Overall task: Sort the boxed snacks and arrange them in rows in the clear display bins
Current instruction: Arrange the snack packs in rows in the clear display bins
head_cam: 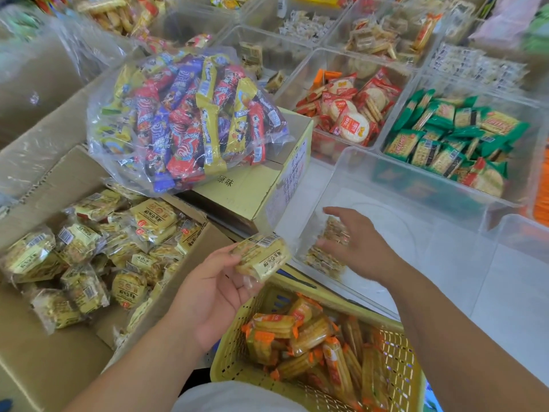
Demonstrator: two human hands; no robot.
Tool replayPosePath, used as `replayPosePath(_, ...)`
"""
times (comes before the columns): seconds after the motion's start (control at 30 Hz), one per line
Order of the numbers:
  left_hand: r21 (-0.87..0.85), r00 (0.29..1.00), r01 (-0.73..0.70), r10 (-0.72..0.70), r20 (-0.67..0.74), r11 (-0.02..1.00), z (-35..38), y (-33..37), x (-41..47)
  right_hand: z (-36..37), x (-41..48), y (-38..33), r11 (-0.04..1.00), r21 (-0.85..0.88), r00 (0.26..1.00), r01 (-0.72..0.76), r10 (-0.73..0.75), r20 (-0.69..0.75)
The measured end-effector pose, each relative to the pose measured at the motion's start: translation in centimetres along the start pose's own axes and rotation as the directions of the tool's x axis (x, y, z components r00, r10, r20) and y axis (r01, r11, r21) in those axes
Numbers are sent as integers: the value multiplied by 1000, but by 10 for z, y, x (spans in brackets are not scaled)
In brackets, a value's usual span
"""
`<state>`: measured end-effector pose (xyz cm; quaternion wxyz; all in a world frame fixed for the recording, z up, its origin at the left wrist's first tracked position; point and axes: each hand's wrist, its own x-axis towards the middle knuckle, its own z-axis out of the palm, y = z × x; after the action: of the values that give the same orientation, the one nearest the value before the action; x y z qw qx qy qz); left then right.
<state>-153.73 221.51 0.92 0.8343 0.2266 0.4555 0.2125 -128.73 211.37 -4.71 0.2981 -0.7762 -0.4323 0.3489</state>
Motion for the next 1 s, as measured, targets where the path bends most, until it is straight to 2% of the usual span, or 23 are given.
replayPosePath(0.07, 13, 998, 64, -64, 13, 998, 4, -1, 1, 5, -28, -23, 968, 140, 975, 208, -217, 51)
replayPosePath(0.13, 124, 987, 151, -156, 33, 981, 10, -2, 0, 14, -47, -34, 908, 265, 943, 325, -333, -15)
replayPosePath(0.17, 205, 979, 190, -202, 36, 960, 13, -3, 1, 18, -53, -36, 893, 314, 945, 323, -320, -64)
replayPosePath(0.23, 397, 967, 228, -255, 16, 889, 17, -6, 1, 22, -59, -37, 867, 437, 971, 239, -199, -135)
replayPosePath(0.33, 593, 978, 172, -208, -8, 786, 19, -14, 4, 23, -63, -34, 775, 623, 983, 102, 20, -184)
replayPosePath(0.5, 583, 987, 39, -122, 104, 811, 26, -21, 7, 29, -77, -31, 603, 797, 975, 48, 144, -167)
replayPosePath(0.6, 519, 995, 18, -65, 73, 855, 31, -23, 12, 32, -83, -25, 461, 887, 989, -1, 133, -68)
replayPosePath(0.67, 482, 998, 32, -57, 37, 876, 37, -23, 17, 32, -87, -18, 428, 904, 995, 7, 84, -48)
replayPosePath(0.7, 461, 998, 45, -63, 23, 886, 39, -22, 20, 32, -89, -14, 485, 874, 997, 36, 42, -64)
replayPosePath(0.73, 437, 998, 61, -70, 4, 897, 43, -22, 23, 30, -92, -12, 602, 793, 995, 92, -21, -99)
replayPosePath(0.8, 426, 996, 92, -86, -34, 900, 50, -23, 30, 28, -94, -7, 847, 465, 963, 258, -190, -190)
replayPosePath(0.83, 449, 994, 109, -101, -43, 887, 53, -23, 33, 27, -92, -4, 904, 268, 932, 333, -272, -240)
replayPosePath(0.9, 514, 989, 141, -144, -33, 846, 59, -25, 40, 24, -86, 1, 906, 3, 859, 424, -401, -319)
replayPosePath(0.97, 587, 986, 146, -167, -19, 797, 66, -29, 46, 20, -79, 8, 888, -89, 812, 451, -450, -371)
replayPosePath(1.0, 652, 991, 118, -128, -32, 749, 70, -31, 50, 17, -77, 13, 893, -83, 812, 442, -437, -386)
